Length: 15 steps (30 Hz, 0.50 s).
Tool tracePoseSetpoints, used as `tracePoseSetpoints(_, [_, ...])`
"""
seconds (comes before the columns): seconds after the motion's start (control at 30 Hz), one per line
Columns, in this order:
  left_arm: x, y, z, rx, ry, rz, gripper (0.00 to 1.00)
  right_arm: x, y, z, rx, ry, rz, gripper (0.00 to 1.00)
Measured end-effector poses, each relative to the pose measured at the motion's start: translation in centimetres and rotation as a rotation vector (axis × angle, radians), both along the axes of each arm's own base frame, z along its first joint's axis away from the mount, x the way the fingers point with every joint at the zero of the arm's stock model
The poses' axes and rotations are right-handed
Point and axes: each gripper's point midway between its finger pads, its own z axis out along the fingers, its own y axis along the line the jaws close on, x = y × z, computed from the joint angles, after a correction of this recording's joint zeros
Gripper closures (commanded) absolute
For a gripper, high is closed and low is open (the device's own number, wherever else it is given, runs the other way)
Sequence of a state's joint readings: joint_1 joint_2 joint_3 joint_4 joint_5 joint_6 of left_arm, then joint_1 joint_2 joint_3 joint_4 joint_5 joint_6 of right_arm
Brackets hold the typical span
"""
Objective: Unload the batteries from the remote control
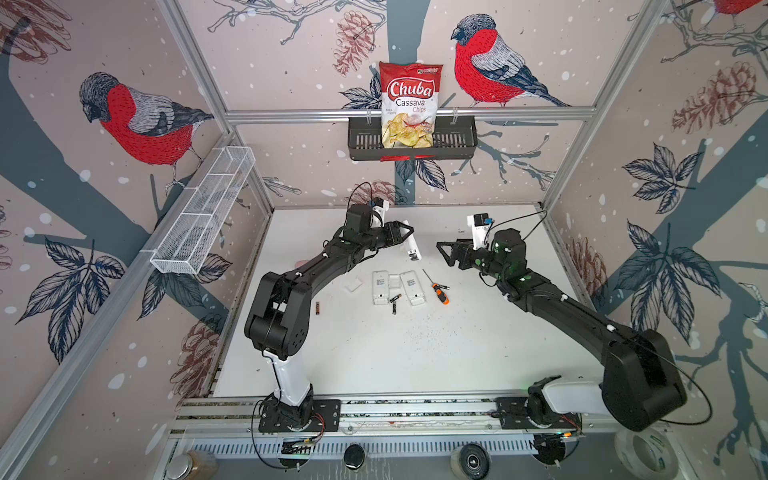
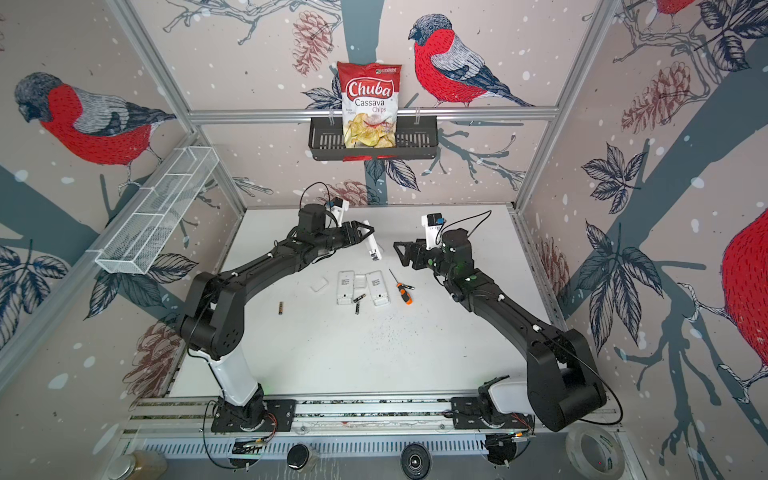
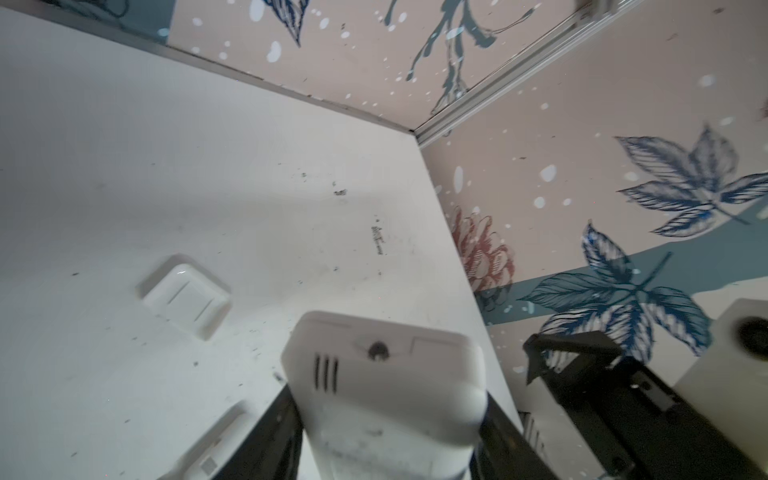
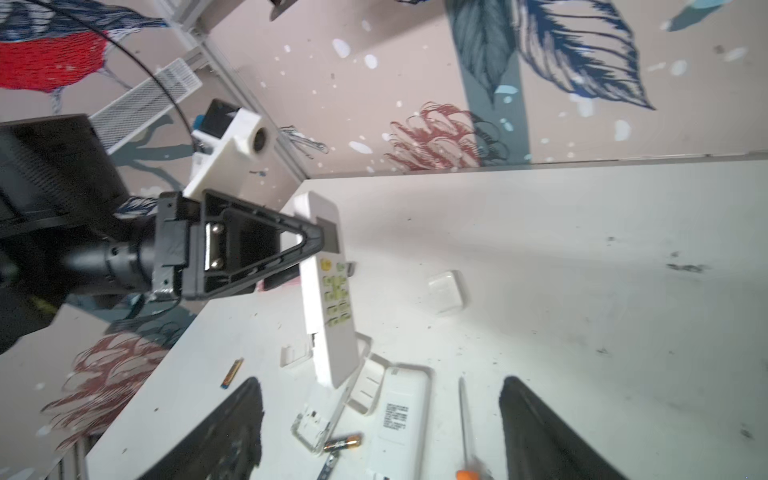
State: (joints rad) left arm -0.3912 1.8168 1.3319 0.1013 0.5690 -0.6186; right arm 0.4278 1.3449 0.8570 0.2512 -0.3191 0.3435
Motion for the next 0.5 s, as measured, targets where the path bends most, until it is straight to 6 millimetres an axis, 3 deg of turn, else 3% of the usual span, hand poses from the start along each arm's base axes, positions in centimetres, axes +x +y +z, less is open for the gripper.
tracePoseSetpoints(0.13, [0.0,-0.1,0.2,0.111,-0.002,0.0,0.45,0.9,-2.4,-1.0,-0.016,0.061,-0.088,0.09])
tracePoseSetpoints(0.3, [-0.4,-1.5,0.5,0.224,-0.009,-0.037,0.45,1.8,-7.4,-2.6,0.024,0.156,-0.217,0.08])
tracePoseSetpoints(0.5, [-1.2,-4.0,-1.8,0.363,0.033,-0.102,0.45,0.8,-10.7,-4.1,0.087,0.247,-0.302,0.06])
